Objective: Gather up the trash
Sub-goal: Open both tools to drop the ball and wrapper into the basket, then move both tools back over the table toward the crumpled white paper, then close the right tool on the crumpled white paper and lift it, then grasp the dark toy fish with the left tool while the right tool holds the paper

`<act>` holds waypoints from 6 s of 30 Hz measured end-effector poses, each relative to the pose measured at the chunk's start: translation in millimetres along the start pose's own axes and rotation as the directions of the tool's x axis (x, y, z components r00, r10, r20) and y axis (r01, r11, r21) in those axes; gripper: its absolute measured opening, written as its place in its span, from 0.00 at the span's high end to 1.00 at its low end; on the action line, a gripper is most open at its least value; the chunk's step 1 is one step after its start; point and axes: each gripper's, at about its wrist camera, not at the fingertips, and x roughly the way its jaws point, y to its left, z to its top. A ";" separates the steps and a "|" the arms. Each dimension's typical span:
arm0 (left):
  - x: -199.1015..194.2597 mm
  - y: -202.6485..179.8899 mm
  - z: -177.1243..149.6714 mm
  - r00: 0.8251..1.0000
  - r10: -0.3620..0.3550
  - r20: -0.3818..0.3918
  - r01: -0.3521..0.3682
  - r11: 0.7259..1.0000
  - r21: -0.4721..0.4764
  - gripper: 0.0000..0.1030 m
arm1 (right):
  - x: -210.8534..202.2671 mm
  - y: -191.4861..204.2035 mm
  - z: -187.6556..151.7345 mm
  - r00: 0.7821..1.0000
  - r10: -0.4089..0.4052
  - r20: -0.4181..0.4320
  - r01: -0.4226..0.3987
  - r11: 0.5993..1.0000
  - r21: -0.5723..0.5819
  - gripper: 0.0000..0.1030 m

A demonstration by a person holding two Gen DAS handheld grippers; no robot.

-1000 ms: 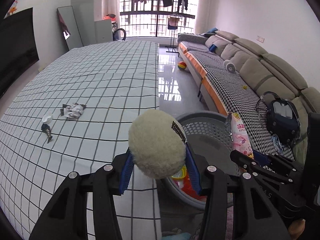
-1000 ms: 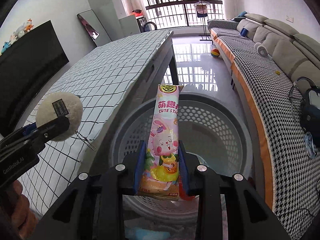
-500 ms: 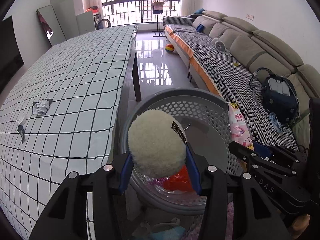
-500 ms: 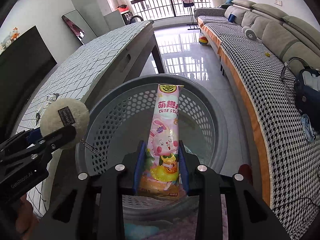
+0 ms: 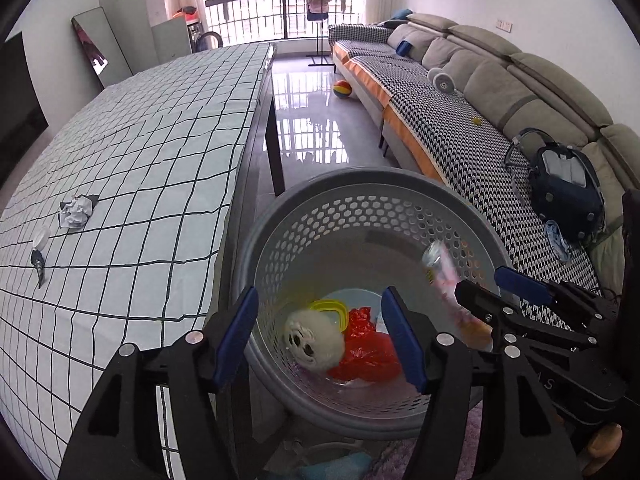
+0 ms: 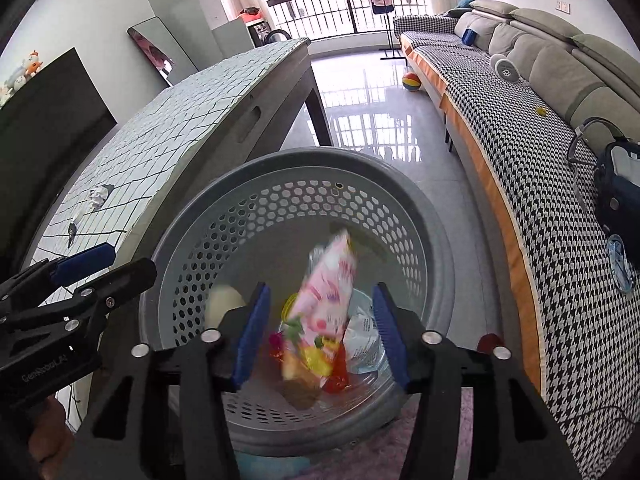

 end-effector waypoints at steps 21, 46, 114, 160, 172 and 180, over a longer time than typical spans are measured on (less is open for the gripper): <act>-12.0 11.4 -2.2 0.999 0.011 0.036 -0.010 1.000 -0.029 0.11 | -9.6 -1.1 -0.6 0.999 -0.011 0.038 0.009 0.999 0.034 0.31; -63.9 108.7 -25.2 0.979 0.177 0.100 -0.149 0.961 -0.234 0.07 | -12.8 84.9 6.6 0.996 0.045 0.072 -0.032 0.984 -0.173 0.18; -51.1 325.8 -72.7 0.911 0.412 0.009 -0.349 0.784 -0.514 0.07 | 170.1 394.3 95.8 0.995 0.045 -0.089 -0.089 0.791 -0.606 0.57; 20.9 339.5 -3.5 0.902 0.390 -0.186 -0.431 0.780 -0.453 0.19 | 57.6 263.0 42.8 0.985 0.167 -0.052 -0.173 0.898 -0.405 0.59; 18.7 327.9 -4.6 0.923 0.355 -0.147 -0.383 0.817 -0.431 0.81 | 54.6 254.9 42.6 0.983 0.178 -0.045 -0.181 0.906 -0.384 0.59; -18.4 300.2 -22.9 0.938 0.335 -0.085 -0.338 0.841 -0.423 0.81 | 48.2 249.5 37.5 0.985 0.171 -0.040 -0.173 0.911 -0.374 0.59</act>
